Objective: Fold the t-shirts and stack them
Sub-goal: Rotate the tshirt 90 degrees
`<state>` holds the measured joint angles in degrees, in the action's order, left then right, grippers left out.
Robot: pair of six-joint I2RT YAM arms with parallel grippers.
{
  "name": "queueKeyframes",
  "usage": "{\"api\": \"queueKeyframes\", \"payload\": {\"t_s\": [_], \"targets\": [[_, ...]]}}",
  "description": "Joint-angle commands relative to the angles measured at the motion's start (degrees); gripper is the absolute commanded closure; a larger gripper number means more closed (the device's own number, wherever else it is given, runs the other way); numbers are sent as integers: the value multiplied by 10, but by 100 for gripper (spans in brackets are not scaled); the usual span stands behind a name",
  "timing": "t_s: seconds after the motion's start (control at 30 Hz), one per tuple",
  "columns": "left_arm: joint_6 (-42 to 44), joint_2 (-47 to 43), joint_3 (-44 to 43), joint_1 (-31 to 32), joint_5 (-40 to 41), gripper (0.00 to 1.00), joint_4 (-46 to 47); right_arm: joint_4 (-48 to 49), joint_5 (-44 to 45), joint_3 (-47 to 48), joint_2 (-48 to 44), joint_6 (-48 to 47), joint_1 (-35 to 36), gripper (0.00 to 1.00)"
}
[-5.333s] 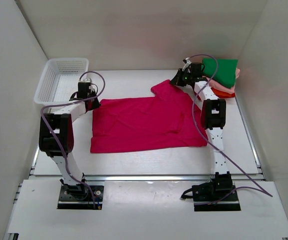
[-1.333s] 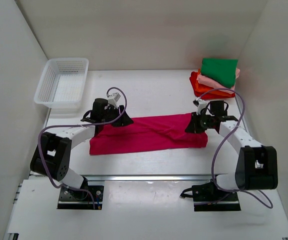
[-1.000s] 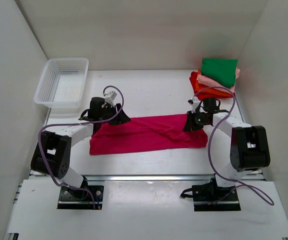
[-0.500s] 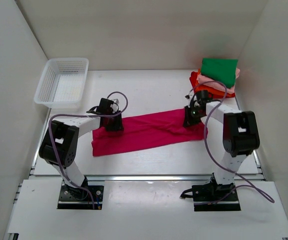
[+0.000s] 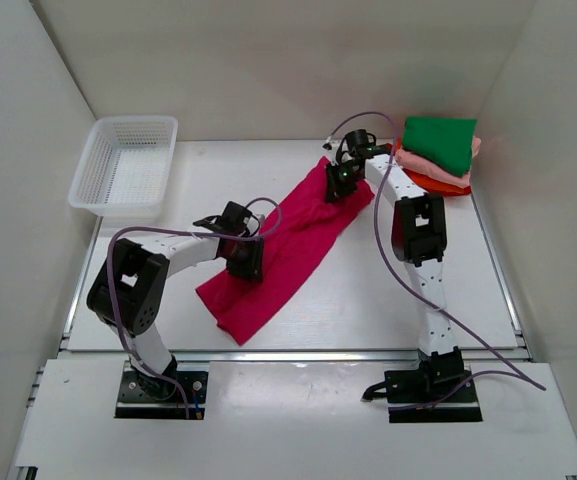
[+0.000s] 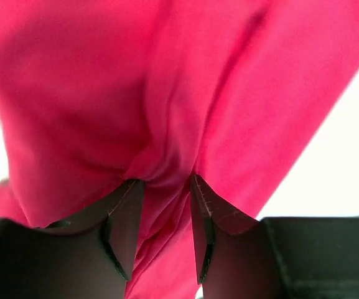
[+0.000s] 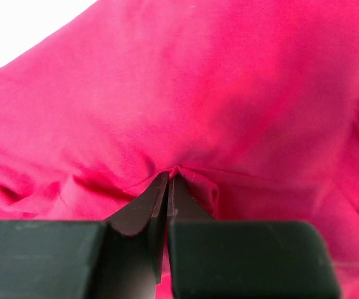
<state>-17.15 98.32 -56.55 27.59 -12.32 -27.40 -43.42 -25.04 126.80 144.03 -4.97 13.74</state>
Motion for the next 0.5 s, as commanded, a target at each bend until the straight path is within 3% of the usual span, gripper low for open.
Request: {"api": "queueKeyframes", "payload": {"t_s": [0.0, 0.23, 0.47], "targets": [[20, 6, 35, 27, -94, 53, -82, -74, -59, 51, 25, -27, 23, 100], [15, -19, 13, 26, -202, 53, -91, -46, -46, 81, 2, -48, 33, 92], [-31, -134, -25, -69, -139, 52, -65, -33, -10, 62, -102, -50, 2, 54]]}}
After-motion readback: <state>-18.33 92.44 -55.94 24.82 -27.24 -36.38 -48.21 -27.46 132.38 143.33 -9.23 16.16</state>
